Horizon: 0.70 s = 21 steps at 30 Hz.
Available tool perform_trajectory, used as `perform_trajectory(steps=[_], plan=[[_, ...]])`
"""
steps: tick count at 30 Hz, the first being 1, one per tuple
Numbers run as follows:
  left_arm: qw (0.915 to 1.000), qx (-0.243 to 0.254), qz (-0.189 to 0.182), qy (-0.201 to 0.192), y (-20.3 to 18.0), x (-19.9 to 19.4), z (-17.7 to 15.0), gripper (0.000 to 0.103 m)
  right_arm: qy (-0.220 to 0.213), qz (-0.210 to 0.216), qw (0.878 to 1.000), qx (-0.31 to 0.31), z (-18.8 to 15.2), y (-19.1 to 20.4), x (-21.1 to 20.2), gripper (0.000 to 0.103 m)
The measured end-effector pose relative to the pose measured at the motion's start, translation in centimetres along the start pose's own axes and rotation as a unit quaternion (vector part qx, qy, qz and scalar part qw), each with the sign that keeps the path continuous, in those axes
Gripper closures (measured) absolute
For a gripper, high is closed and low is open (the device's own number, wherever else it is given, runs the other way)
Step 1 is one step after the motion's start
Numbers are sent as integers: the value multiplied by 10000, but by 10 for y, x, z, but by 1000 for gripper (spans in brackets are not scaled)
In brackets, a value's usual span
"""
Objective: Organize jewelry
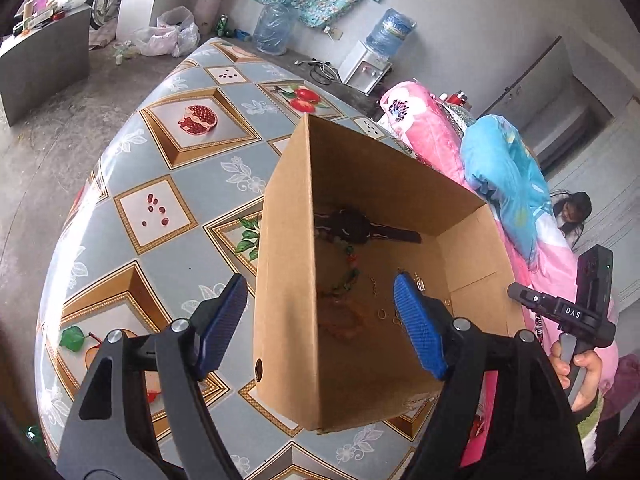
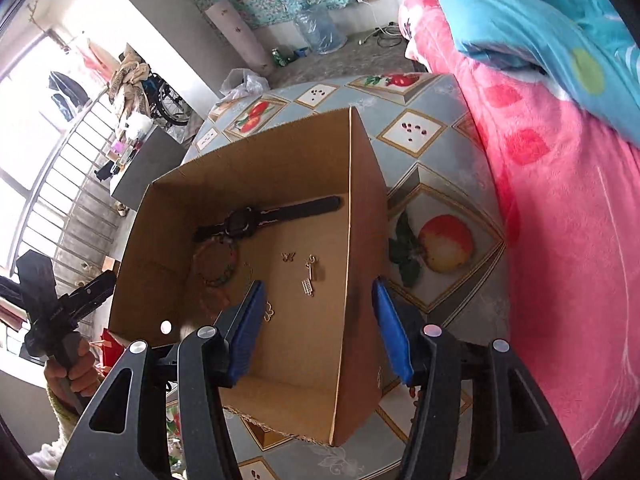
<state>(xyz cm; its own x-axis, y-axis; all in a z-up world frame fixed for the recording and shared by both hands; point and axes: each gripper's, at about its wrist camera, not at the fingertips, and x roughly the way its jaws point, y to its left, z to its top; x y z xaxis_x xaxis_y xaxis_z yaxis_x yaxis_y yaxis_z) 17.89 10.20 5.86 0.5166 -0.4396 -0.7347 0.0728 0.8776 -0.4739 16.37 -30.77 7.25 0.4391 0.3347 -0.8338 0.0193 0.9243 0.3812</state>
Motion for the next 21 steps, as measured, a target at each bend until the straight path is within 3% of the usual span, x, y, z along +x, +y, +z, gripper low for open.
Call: perform_trajectory(steps=[6,14,21], plan=[[9992,-213,-32,334,-3,25,-6,31,225,15,9997,32,-16,-4,19,51],[9991,-244,56,343,-10,28,-14,31,223,-319,9992,11,-20,-12,22,80],[9987,-439,-31,248,-5,25,-13,31,171,-419,9990,63,-23,-5,16,81]])
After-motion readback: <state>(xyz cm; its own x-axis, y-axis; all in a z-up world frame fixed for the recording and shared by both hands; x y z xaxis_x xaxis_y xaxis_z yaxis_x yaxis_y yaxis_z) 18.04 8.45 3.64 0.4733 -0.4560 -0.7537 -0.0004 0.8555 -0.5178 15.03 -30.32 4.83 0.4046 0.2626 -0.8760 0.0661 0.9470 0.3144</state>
